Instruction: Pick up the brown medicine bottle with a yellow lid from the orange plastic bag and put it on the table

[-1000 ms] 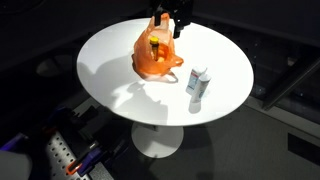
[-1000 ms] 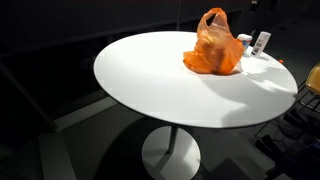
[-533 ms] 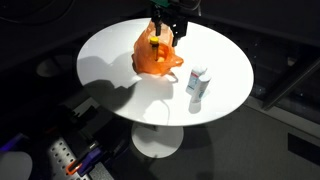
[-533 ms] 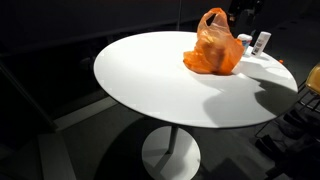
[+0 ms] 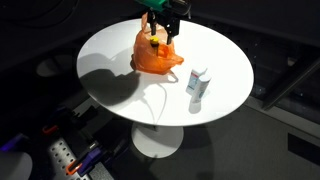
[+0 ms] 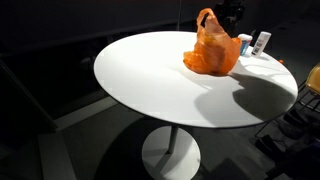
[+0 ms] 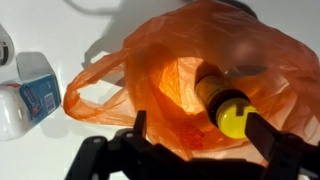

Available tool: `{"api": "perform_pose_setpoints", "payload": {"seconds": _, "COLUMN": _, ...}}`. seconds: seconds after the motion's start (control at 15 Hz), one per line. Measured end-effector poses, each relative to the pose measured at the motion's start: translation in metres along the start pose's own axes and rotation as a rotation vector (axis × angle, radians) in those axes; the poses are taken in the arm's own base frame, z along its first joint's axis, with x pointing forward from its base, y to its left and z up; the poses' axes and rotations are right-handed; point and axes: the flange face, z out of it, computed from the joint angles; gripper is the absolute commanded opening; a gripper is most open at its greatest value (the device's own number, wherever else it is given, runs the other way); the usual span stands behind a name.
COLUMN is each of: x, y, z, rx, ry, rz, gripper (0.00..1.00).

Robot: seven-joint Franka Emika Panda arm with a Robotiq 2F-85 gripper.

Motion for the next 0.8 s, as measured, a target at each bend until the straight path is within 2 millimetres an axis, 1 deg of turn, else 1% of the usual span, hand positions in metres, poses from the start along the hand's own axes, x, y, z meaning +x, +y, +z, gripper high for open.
{"api": "perform_pose_setpoints", "payload": {"seconds": 0.2, "x": 0.002, "y": -0.02, "z": 0.001, "rx": 0.006, "ry": 0.027, "rz": -0.031, "gripper": 1.0}}
{"api": "perform_pose_setpoints", "payload": {"seconds": 0.4, "x": 0.003, "y": -0.034, "z": 0.003, "rx": 0.009, "ry": 0.043, "rz": -0.052, "gripper": 1.0}}
{"api": "perform_pose_setpoints", "payload": {"seconds": 0.53, "x": 0.003, "y": -0.039, "z": 0.007, "rx": 0.01, "ry": 0.044, "rz": -0.059, "gripper": 1.0}}
{"api": "perform_pose_setpoints", "payload": {"seconds": 0.8, "x": 0.003, "y": -0.042, "z": 0.018, "rx": 0.009, "ry": 0.03, "rz": -0.064, "gripper": 1.0}}
